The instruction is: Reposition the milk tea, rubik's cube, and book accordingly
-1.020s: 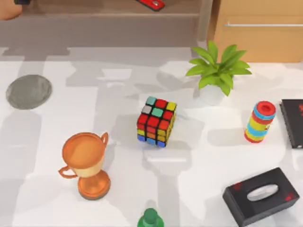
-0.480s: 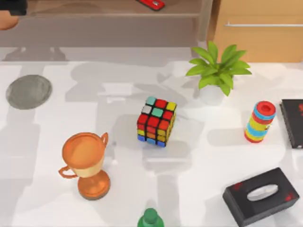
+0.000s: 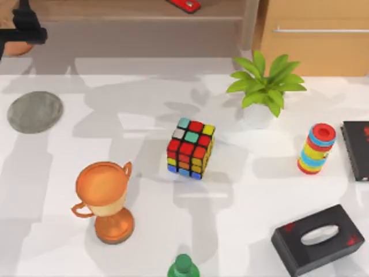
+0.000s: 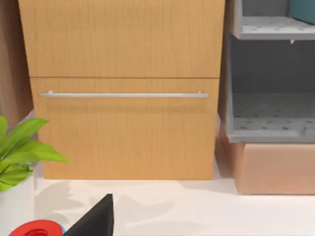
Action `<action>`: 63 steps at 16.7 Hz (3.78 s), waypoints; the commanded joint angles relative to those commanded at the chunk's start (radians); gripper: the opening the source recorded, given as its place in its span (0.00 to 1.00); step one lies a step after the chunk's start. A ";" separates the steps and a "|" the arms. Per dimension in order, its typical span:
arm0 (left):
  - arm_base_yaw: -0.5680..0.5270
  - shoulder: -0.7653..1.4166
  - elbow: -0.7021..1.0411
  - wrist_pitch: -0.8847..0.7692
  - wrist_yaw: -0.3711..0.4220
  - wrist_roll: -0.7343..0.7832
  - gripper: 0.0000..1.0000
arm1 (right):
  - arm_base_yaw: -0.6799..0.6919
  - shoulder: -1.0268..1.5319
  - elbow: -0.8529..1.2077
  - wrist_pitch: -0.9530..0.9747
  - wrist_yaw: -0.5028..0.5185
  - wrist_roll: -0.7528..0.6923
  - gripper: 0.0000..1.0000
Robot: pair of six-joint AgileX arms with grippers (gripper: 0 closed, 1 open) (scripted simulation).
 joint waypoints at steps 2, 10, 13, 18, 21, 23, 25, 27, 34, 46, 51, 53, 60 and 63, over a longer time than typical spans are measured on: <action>0.000 0.057 -0.056 0.115 0.000 0.001 0.00 | 0.000 0.000 0.000 0.000 0.000 0.000 1.00; 0.029 0.207 -0.125 0.258 0.022 0.009 0.00 | 0.000 0.000 0.000 0.000 0.000 0.000 1.00; 0.027 0.216 -0.120 0.269 0.020 0.011 0.00 | 0.000 0.000 0.000 0.000 0.000 0.000 1.00; 0.030 0.311 -0.118 0.363 0.021 0.009 0.00 | 0.000 0.000 0.000 0.000 0.000 0.000 1.00; 0.029 0.342 -0.121 0.389 0.024 0.008 0.00 | 0.000 0.000 0.000 0.000 0.000 0.000 1.00; 0.029 0.342 -0.121 0.389 0.024 0.008 0.00 | 0.000 0.000 0.000 0.000 0.000 0.000 1.00; 0.029 0.342 -0.121 0.389 0.024 0.008 0.08 | 0.000 0.000 0.000 0.000 0.000 0.000 1.00; 0.029 0.342 -0.121 0.389 0.024 0.008 0.23 | 0.000 0.000 0.000 0.000 0.000 0.000 1.00; 0.029 0.342 -0.121 0.389 0.024 0.008 0.75 | 0.000 0.000 0.000 0.000 0.000 0.000 1.00; 0.028 0.342 -0.121 0.389 0.024 0.008 1.00 | 0.000 0.000 0.000 0.000 0.000 0.000 1.00; 0.034 0.315 -0.204 0.446 0.028 0.008 1.00 | 0.000 0.000 0.000 0.000 0.000 0.000 1.00; 0.036 0.304 -0.241 0.470 0.031 0.008 1.00 | 0.000 0.000 0.000 0.000 0.000 0.000 1.00; 0.033 0.266 -0.252 0.444 0.030 0.009 1.00 | 0.000 0.000 0.000 0.000 0.000 0.000 1.00; 0.034 0.163 -0.280 0.369 0.032 0.010 1.00 | 0.000 0.000 0.000 0.000 0.000 0.000 1.00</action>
